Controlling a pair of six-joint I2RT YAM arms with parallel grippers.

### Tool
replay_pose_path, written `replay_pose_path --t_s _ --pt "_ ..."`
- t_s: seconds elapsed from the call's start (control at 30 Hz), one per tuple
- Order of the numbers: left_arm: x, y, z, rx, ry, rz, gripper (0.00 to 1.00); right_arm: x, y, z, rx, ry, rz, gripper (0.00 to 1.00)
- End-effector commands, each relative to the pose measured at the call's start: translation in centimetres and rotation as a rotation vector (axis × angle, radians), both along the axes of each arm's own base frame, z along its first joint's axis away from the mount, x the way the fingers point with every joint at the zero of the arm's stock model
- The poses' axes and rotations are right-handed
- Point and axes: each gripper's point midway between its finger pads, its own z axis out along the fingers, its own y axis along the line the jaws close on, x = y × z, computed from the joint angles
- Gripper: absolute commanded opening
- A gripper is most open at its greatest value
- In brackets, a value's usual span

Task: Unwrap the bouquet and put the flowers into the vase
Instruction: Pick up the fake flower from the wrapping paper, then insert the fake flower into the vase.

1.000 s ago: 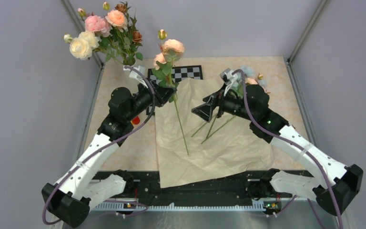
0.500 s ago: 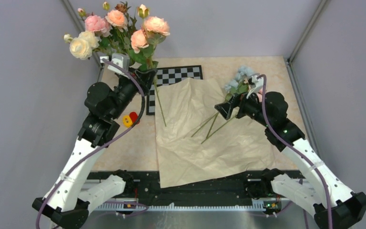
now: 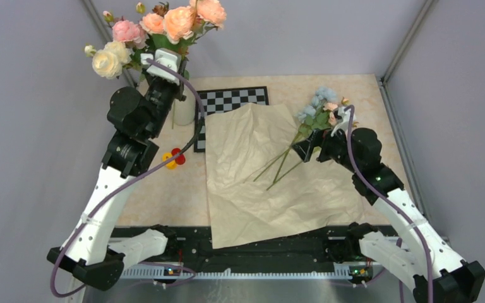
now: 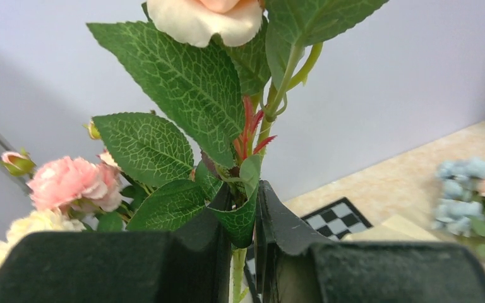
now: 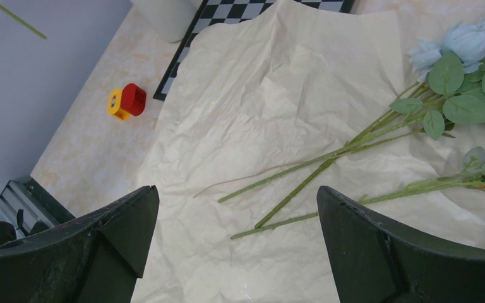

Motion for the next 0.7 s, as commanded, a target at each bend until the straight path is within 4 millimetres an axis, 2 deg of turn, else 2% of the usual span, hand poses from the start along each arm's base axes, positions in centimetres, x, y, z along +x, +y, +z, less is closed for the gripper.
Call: replay_pose_path --t_s 0.0,0.17,0.27,0.43,0.67 --pt "1.9 1.2 3.9 0.053 -0.120 0.089 0.00 0.5 -1.1 1.8 0.027 -0.081 -0.066 0.98" --pt "4.4 2.6 5.7 0.049 -0.173 0.123 0.00 0.6 -1.7 1.7 0.010 -0.097 -0.088 0.99" --pt "5.6 4.2 6.2 0.025 -0.189 0.135 0.00 0.5 -2.2 2.0 -0.010 -0.105 -0.107 0.99" --pt "7.9 5.5 6.5 0.012 -0.212 0.119 0.00 -0.2 -3.1 2.5 -0.018 -0.130 -0.135 0.99" --pt "10.3 8.2 7.7 -0.031 -0.267 0.138 0.00 -0.9 -4.0 2.0 -0.021 -0.129 -0.170 0.99"
